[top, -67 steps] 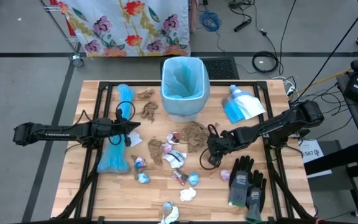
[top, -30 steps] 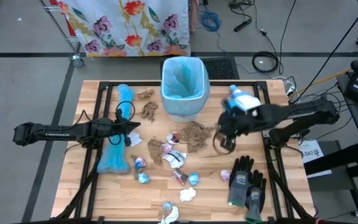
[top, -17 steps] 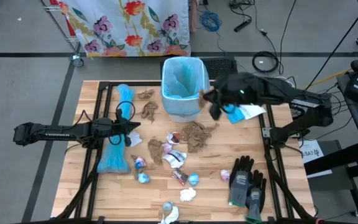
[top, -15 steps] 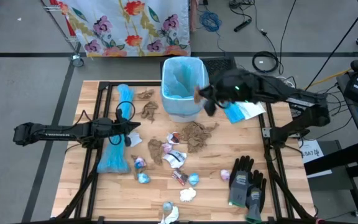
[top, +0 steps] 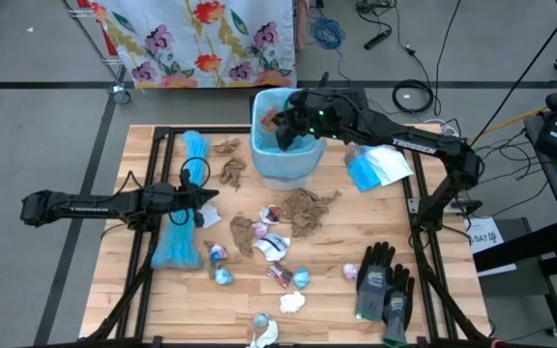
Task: Place trash/remove bag and relplace
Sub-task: Put the brown paper into the blue trash bag inside the white trash bin, then put the pink plastic into the blue trash bag inside the white trash bin
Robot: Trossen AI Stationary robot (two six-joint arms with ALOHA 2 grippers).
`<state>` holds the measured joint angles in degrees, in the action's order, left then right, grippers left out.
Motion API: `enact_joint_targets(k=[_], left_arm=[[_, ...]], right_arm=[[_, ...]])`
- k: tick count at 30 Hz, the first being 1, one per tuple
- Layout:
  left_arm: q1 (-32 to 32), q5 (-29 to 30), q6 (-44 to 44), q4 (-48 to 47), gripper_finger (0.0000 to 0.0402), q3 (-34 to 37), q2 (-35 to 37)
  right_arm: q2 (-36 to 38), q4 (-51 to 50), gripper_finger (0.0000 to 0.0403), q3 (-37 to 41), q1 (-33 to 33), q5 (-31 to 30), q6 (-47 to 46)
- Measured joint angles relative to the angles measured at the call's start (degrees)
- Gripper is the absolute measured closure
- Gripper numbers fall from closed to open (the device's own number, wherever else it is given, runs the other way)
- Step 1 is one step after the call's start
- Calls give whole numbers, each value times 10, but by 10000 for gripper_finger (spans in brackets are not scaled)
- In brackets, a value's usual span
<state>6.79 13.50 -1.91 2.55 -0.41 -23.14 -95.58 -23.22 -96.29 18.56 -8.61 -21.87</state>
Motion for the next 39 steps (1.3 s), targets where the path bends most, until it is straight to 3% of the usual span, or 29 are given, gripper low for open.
enact_joint_targets(k=[6, 11, 21, 31, 39], left_arm=[[0, 0, 0, 0, 400, 0, 0], [0, 0, 0, 0, 400, 0, 0], [0, 0, 0, 0, 400, 0, 0], [0, 0, 0, 0, 400, 0, 0], [0, 0, 0, 0, 400, 0, 0]], right_arm=[[5, -1, 258, 0, 2, -1, -15], [56, -27, 240, -1, 0, -1, -15], [167, -306, 254, -1, -41, -2, -98], [191, -570, 254, -1, -202, -34, -165], [191, -567, 254, 76, -364, -32, -195]])
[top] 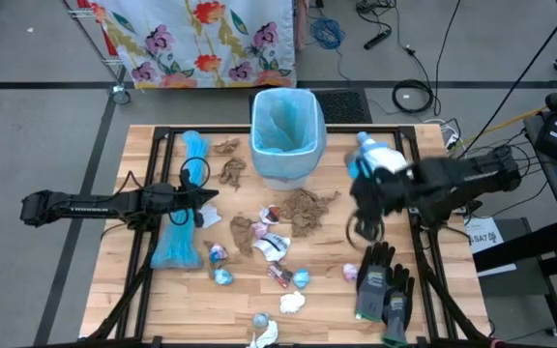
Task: Place trash/remove bag and relplace
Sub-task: Put the pink plastic into the blue trash bag inside the white trash bin
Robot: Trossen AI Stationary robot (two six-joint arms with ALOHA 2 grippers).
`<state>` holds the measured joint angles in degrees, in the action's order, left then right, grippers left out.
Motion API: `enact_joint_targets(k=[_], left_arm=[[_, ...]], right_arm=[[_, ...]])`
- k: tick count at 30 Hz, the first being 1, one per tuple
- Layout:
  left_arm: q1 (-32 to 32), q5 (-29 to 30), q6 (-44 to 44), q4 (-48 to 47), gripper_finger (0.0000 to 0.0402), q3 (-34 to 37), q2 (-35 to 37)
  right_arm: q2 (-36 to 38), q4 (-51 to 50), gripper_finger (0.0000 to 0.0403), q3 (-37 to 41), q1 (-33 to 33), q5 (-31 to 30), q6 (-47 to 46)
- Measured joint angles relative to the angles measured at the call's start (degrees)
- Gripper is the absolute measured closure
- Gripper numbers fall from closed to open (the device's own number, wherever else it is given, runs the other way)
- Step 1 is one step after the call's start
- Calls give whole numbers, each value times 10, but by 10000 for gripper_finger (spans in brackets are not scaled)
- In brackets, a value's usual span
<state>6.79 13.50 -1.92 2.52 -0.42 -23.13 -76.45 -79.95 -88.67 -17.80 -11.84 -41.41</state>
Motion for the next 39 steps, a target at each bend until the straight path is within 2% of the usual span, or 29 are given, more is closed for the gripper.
enact_joint_targets(k=[5, 9, 15, 19, 24, 30, 33, 36, 39], left_arm=[[0, 0, 0, 0, 400, 0, 0], [0, 0, 0, 0, 400, 0, 0], [0, 0, 0, 0, 400, 0, 0], [0, 0, 0, 0, 400, 0, 0], [0, 0, 0, 0, 400, 0, 0], [0, 0, 0, 0, 400, 0, 0], [0, 0, 0, 0, 400, 0, 0], [0, 0, 0, 0, 400, 0, 0], [0, 0, 0, 0, 400, 0, 0]], right_arm=[[0, 47, 255, 103, -82, 18, -16], [-1, 146, 255, 206, -126, 31, -14], [-1, 326, 255, 356, -147, 50, 5], [-14, 429, 255, 428, -147, 75, 8], [-53, 513, 255, 462, -151, 78, 32], [-131, 550, 255, 461, -151, 77, 64], [-164, 608, 259, 460, -151, 88, 58], [-190, 669, 292, 460, -151, 93, 41], [-198, 695, 360, 460, -150, 100, 42]])
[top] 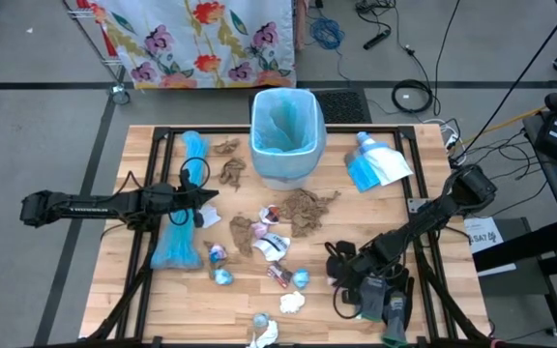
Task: Place trash/remove bag and relplace
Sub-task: Put the pink plastic into the blue trash bag inside the white trash bin
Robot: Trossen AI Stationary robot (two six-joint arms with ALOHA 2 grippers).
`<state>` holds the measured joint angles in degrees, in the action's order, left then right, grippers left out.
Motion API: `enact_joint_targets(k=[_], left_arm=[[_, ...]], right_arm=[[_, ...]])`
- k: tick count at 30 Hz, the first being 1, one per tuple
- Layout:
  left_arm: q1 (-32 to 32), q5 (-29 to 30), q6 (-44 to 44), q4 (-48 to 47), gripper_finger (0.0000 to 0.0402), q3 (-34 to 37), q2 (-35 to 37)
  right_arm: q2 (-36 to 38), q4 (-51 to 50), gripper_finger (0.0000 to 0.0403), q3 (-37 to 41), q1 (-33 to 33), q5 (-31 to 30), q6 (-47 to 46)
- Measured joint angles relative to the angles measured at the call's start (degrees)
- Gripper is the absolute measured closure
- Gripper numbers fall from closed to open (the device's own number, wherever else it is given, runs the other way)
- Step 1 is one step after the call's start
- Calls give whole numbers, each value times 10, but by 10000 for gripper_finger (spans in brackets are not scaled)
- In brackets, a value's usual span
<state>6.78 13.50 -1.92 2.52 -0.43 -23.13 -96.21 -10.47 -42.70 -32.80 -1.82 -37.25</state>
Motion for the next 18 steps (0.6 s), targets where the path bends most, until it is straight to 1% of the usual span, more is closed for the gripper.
enact_joint_targets(k=[1, 2, 5, 8, 11, 14, 18], left_arm=[[0, 0, 0, 0, 400, 0, 0], [0, 0, 0, 0, 400, 0, 0], [0, 0, 0, 0, 400, 0, 0], [0, 0, 0, 0, 400, 0, 0], [0, 0, 0, 0, 400, 0, 0], [0, 0, 0, 0, 400, 0, 0], [0, 0, 0, 0, 400, 0, 0]], right_arm=[[3, -1, 379, 0, 2, 1, 1], [7, -4, 388, 1, 5, 3, 1], [38, -40, 389, 2, 20, 1, 1], [83, -131, 396, -13, 46, -9, 21], [135, -239, 400, -62, 74, -30, 41], [172, -361, 400, -119, 100, -67, 65], [210, -456, 400, -225, 135, -108, 100]])
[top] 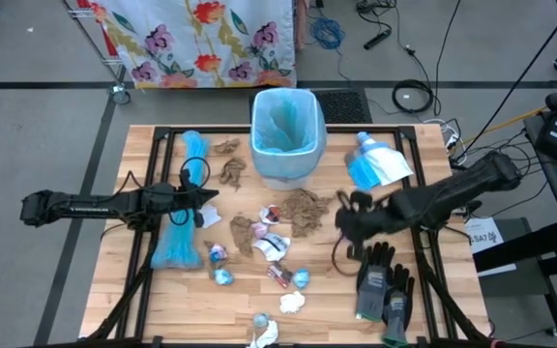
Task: Place trash/remove bag and relplace
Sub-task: Put the pink plastic into the blue trash bag inside the white trash bin
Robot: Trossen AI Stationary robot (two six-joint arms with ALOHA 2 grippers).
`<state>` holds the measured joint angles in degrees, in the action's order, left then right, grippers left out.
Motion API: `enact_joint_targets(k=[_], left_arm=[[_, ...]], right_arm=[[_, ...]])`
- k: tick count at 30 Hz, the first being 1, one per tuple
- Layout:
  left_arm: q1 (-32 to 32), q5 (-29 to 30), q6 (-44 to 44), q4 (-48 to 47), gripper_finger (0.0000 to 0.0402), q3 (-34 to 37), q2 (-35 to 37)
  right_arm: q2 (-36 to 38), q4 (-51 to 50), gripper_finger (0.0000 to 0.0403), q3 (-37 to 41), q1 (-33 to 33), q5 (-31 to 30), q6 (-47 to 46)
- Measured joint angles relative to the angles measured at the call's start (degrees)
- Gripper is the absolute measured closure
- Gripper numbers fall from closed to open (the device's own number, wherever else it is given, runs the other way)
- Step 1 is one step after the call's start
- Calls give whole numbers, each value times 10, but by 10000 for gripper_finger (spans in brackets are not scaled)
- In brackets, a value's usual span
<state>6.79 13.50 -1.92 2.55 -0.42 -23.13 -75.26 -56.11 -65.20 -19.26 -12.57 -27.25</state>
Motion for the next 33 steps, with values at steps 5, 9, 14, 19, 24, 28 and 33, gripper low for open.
enact_joint_targets(k=[5, 9, 14, 19, 24, 28, 33], left_arm=[[0, 0, 0, 0, 400, 0, 0], [0, 0, 0, 0, 400, 0, 0], [0, 0, 0, 0, 400, 0, 0], [0, 0, 0, 0, 400, 0, 0], [0, 0, 0, 0, 400, 0, 0], [0, 0, 0, 0, 400, 0, 0], [0, 0, 13, 0, 400, 0, 0]], right_arm=[[17, -33, 401, -142, 52, -54, 45], [18, -16, 401, -237, 105, -95, 96], [1, 38, 401, -295, 184, -99, 161], [-38, 84, 401, -299, 255, -95, 189], [-86, 126, 397, -299, 313, -71, 189], [-119, 202, 384, -299, 337, -65, 188], [-149, 289, 370, -299, 354, -65, 183]])
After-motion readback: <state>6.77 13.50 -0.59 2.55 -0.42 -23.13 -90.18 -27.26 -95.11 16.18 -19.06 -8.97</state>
